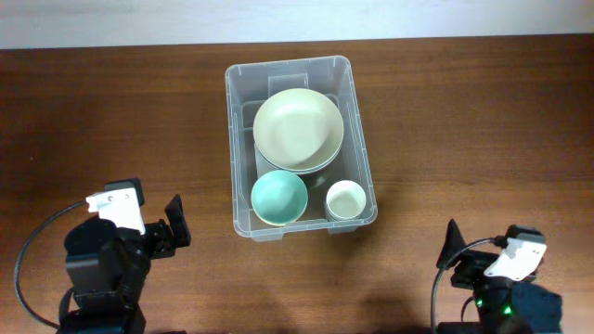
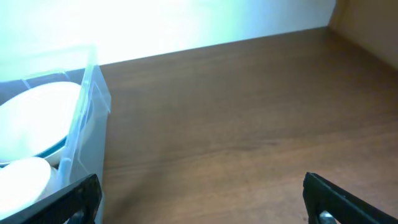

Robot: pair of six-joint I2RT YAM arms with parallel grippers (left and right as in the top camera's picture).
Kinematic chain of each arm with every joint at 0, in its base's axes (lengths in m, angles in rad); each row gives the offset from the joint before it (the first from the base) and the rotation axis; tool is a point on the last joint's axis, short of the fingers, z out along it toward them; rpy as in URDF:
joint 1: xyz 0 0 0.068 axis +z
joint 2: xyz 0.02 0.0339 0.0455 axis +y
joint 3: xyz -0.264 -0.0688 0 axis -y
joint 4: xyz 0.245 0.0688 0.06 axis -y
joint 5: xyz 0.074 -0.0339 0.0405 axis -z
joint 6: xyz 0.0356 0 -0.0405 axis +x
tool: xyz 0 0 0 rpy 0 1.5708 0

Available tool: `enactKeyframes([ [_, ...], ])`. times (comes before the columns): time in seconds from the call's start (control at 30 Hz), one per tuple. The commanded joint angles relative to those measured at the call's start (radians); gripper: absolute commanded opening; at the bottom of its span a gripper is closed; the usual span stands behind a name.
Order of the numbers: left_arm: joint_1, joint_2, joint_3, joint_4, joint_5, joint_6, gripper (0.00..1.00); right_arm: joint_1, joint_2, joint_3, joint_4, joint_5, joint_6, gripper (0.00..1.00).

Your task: Pack container

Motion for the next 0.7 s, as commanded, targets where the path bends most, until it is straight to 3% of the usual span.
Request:
enactKeyframes([
  [0.0, 0.003, -0.003, -0.009, 0.002, 0.011, 0.008, 1.00, 0.009, -0.104, -0.101, 0.049, -0.042, -0.011, 0.99],
  [0.2, 0.003, -0.003, -0.009, 0.002, 0.011, 0.008, 1.00, 0.009, -0.106, -0.238, 0.240, -0.093, -0.011, 0.99],
  [0.53, 0.003, -0.003, -0.009, 0.002, 0.011, 0.008, 1.00, 0.010, -0.106, -0.503, 0.760, -0.094, -0.038, 0.99],
  [0.67, 0.003, -0.003, -0.009, 0.002, 0.011, 0.008, 1.00, 0.027, -0.106, -0.541, 0.813, -0.103, -0.093, 0.99],
])
